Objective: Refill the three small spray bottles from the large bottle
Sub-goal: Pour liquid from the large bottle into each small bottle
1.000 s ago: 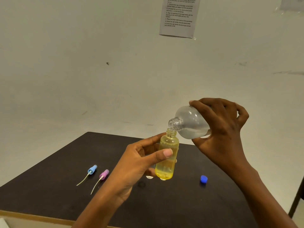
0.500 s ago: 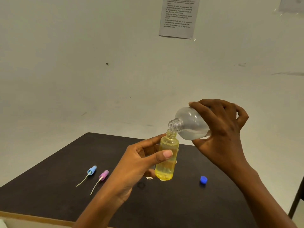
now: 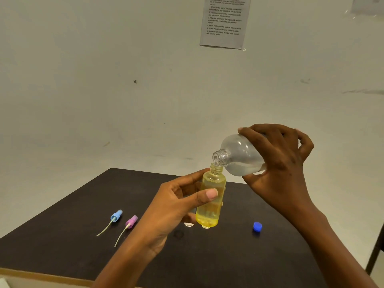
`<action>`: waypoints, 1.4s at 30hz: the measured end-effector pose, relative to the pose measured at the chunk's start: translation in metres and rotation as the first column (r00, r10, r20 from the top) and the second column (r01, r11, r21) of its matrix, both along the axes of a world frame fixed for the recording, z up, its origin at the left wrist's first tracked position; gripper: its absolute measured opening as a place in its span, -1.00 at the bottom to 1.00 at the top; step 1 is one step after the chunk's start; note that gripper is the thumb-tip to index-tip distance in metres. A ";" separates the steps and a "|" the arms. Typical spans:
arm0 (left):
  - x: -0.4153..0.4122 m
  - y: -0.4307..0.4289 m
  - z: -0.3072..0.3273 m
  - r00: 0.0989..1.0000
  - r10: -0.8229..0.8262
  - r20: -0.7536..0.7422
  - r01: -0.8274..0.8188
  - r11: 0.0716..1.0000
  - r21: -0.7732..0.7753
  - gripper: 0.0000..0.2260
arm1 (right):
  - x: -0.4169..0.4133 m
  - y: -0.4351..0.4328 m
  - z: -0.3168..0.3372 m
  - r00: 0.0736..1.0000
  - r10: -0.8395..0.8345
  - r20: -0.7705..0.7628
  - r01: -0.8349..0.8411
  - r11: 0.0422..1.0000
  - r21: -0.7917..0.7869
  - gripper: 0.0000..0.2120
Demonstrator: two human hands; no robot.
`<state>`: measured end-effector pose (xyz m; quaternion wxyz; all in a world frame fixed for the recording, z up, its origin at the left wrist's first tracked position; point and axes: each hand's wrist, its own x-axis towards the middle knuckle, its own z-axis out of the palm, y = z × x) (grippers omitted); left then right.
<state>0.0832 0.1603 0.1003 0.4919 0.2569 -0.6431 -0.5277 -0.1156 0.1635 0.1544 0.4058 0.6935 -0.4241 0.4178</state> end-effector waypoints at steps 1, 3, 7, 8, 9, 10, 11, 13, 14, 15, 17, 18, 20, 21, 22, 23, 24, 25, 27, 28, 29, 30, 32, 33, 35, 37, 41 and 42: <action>0.000 0.000 0.000 1.000 -0.001 -0.001 0.001 1.000 0.000 -0.56 | 0.000 0.000 0.000 1.000 -0.001 0.001 0.001 1.000 -0.002 -0.25; -0.001 0.000 0.000 1.000 -0.006 -0.003 0.006 1.000 -0.001 -0.56 | 0.001 0.000 0.000 1.000 -0.003 0.002 0.003 1.000 -0.001 -0.24; -0.001 0.001 0.000 1.000 -0.011 -0.004 0.011 1.000 -0.003 -0.56 | 0.001 0.000 0.000 1.000 -0.013 0.001 0.013 1.000 -0.002 -0.23; -0.001 0.001 0.000 1.000 -0.009 -0.002 0.009 1.000 -0.002 -0.56 | 0.001 0.000 0.000 1.000 -0.014 0.001 0.014 1.000 0.000 -0.23; -0.001 0.001 0.000 1.000 -0.006 -0.002 0.006 1.000 0.000 -0.56 | 0.001 0.000 0.000 1.000 -0.015 0.002 0.015 1.000 0.000 -0.24; -0.001 0.001 0.000 1.000 -0.003 -0.002 0.003 1.000 0.001 -0.56 | 0.001 0.000 0.000 1.000 -0.015 0.002 0.015 1.000 0.000 -0.24; -0.001 0.001 0.000 1.000 0.001 -0.001 -0.001 1.000 0.002 -0.56 | 0.001 0.000 0.000 1.000 -0.014 0.002 0.014 1.000 0.000 -0.24; -0.001 0.002 0.000 1.000 0.004 -0.004 -0.004 1.000 0.004 -0.56 | 0.001 0.000 -0.001 1.000 -0.009 0.003 0.009 1.000 0.000 -0.24; -0.001 0.002 0.000 1.000 0.004 -0.006 -0.004 1.000 0.004 -0.57 | 0.001 0.000 -0.001 1.000 -0.009 0.003 0.009 1.000 0.000 -0.23; -0.001 0.003 0.000 1.000 0.006 -0.007 -0.006 1.000 0.005 -0.58 | 0.002 0.000 -0.001 1.000 -0.009 0.003 0.009 1.000 0.000 -0.23; 0.000 0.003 0.001 1.000 0.013 -0.006 -0.013 1.000 0.007 -0.59 | 0.002 0.000 -0.001 1.000 -0.007 0.003 0.007 1.000 0.002 -0.23; 0.000 0.003 0.001 1.000 0.015 -0.004 -0.015 1.000 0.007 -0.58 | 0.002 0.000 -0.001 1.000 -0.007 0.003 0.007 1.000 0.003 -0.23; 0.000 0.004 0.001 1.000 0.017 -0.003 -0.017 1.000 0.008 -0.57 | 0.001 0.000 0.000 1.000 -0.008 0.001 0.008 1.000 0.002 -0.23; 0.000 0.003 0.002 1.000 0.018 -0.004 -0.018 1.000 0.009 -0.58 | 0.001 0.001 0.000 1.000 -0.008 0.000 0.008 1.000 0.001 -0.24; 0.000 0.004 0.002 1.000 0.019 -0.005 -0.019 1.000 0.010 -0.59 | 0.001 0.001 0.000 1.000 -0.007 0.000 0.007 1.000 0.002 -0.24; 0.000 0.004 0.002 1.000 0.018 -0.007 -0.018 1.000 0.011 -0.60 | 0.001 0.001 0.000 1.000 -0.005 0.000 0.005 1.000 0.002 -0.24; 0.000 0.004 0.002 1.000 0.016 -0.009 -0.016 1.000 0.012 -0.61 | 0.001 0.001 0.000 1.000 -0.003 0.001 0.003 1.000 0.003 -0.24; -0.001 0.004 0.002 1.000 0.014 -0.009 -0.014 1.000 0.013 -0.61 | 0.001 0.001 0.000 1.000 -0.002 0.002 0.002 1.000 0.003 -0.24; -0.001 0.004 0.001 1.000 0.015 -0.005 -0.014 1.000 0.013 -0.60 | 0.001 0.001 -0.001 1.000 -0.002 0.004 0.002 1.000 0.003 -0.24; -0.001 0.005 0.001 1.000 0.015 -0.005 -0.015 1.000 0.014 -0.59 | 0.001 0.001 -0.001 1.000 -0.003 0.004 0.003 1.000 0.003 -0.25; -0.001 0.004 0.001 1.000 0.017 -0.006 -0.017 1.000 0.015 -0.58 | 0.001 0.001 -0.001 1.000 -0.004 0.003 0.004 1.000 0.002 -0.25; 0.000 0.004 0.001 1.000 0.019 -0.006 -0.019 1.000 0.015 -0.58 | 0.001 0.000 -0.001 1.000 -0.004 0.002 0.004 1.000 0.002 -0.25; 0.000 0.004 0.001 1.000 0.021 -0.007 -0.021 1.000 0.014 -0.58 | 0.001 0.000 -0.001 1.000 -0.003 0.004 0.003 1.000 0.002 -0.24; 0.000 0.003 0.001 1.000 0.020 -0.009 -0.019 1.000 0.014 -0.58 | 0.001 0.000 -0.001 1.000 -0.002 0.006 0.002 1.000 0.003 -0.24; 0.000 0.003 0.001 1.000 0.017 -0.010 -0.016 1.000 0.015 -0.59 | 0.001 0.000 -0.002 1.000 0.000 0.006 0.000 1.000 0.006 -0.24; -0.001 0.002 0.000 1.000 0.016 -0.011 -0.015 1.000 0.018 -0.58 | 0.001 -0.001 -0.002 1.000 0.002 0.005 -0.002 1.000 0.009 -0.25; -0.001 0.000 -0.003 1.000 0.024 -0.006 -0.024 1.000 0.018 -0.55 | 0.001 -0.002 -0.004 1.000 0.011 0.007 -0.011 1.000 0.003 -0.26; -0.001 -0.001 -0.003 1.000 0.027 -0.007 -0.027 0.999 0.019 -0.55 | 0.000 -0.003 -0.004 1.000 0.015 0.010 -0.015 1.000 0.003 -0.27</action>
